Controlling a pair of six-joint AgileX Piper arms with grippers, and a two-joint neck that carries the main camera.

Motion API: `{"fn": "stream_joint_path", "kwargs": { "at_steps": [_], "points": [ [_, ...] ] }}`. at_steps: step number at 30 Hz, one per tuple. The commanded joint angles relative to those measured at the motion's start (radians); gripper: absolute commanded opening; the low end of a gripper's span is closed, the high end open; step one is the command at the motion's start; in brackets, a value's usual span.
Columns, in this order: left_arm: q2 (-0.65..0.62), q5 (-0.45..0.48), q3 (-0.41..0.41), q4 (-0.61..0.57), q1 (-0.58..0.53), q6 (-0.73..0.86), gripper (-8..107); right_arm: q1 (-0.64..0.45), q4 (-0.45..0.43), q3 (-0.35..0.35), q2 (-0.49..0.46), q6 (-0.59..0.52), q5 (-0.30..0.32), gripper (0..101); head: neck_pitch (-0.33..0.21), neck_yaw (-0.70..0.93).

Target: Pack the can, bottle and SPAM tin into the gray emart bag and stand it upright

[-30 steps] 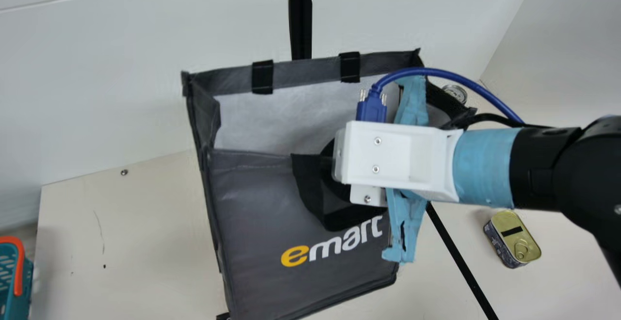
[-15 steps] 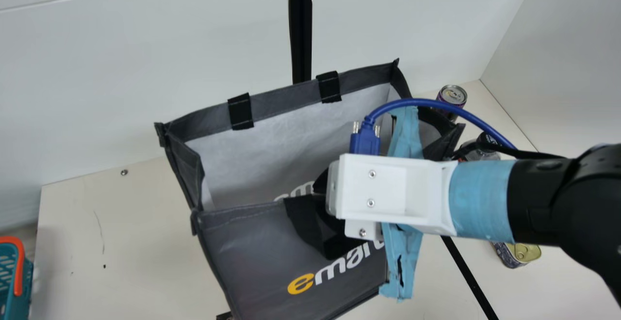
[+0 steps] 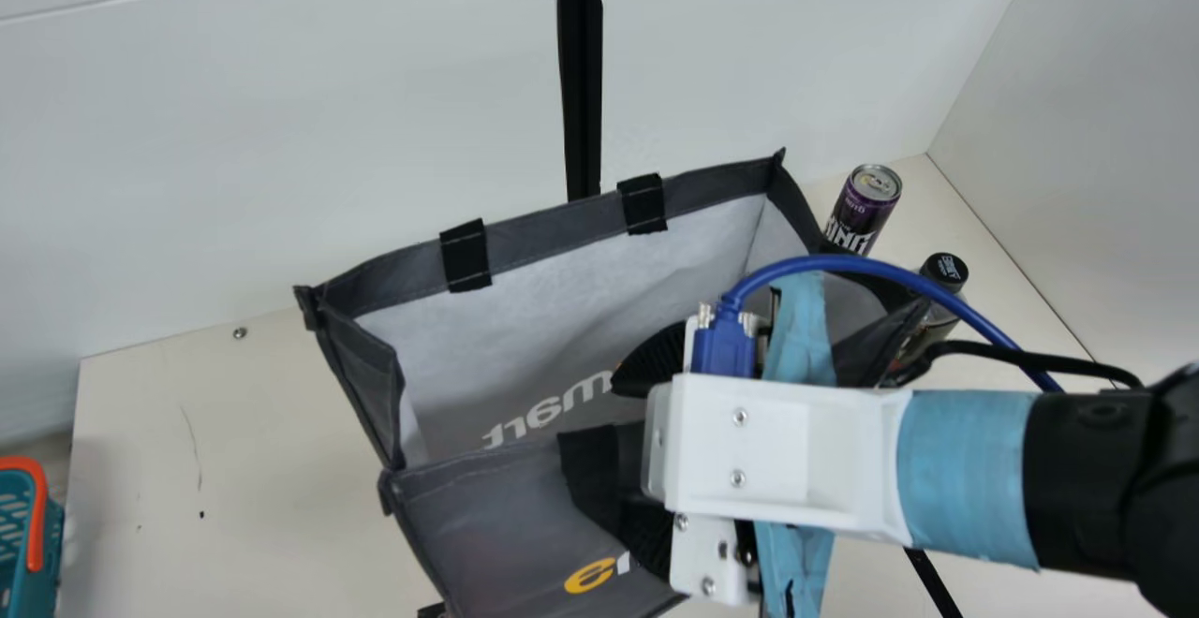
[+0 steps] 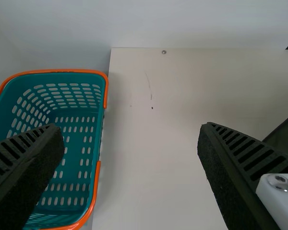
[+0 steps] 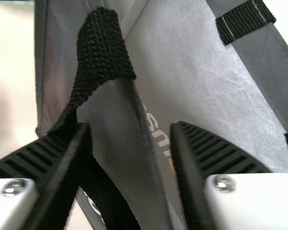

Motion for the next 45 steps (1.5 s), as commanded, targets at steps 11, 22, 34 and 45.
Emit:
{"fn": "stream_joint_path", "kwargs": {
  "at_steps": [11,22,34,45],
  "points": [
    [0.0,0.0,0.0,0.0,0.0,0.0,90,0.05,-0.084,-0.008,-0.047,0.057,-0.001,95,-0.023,-0.002],
    [0.0,0.0,0.0,0.0,0.0,0.0,90,0.058,-0.138,-0.042,-0.068,0.056,-0.001,95,-0.023,-0.002],
    [0.0,0.0,0.0,0.0,0.0,0.0,90,0.047,-0.159,-0.119,-0.069,0.065,-0.001,95,-0.023,-0.002],
    [0.0,0.0,0.0,0.0,0.0,0.0,90,0.04,-0.179,-0.2,-0.065,0.111,-0.001,95,-0.023,-0.002]
  ]
}}
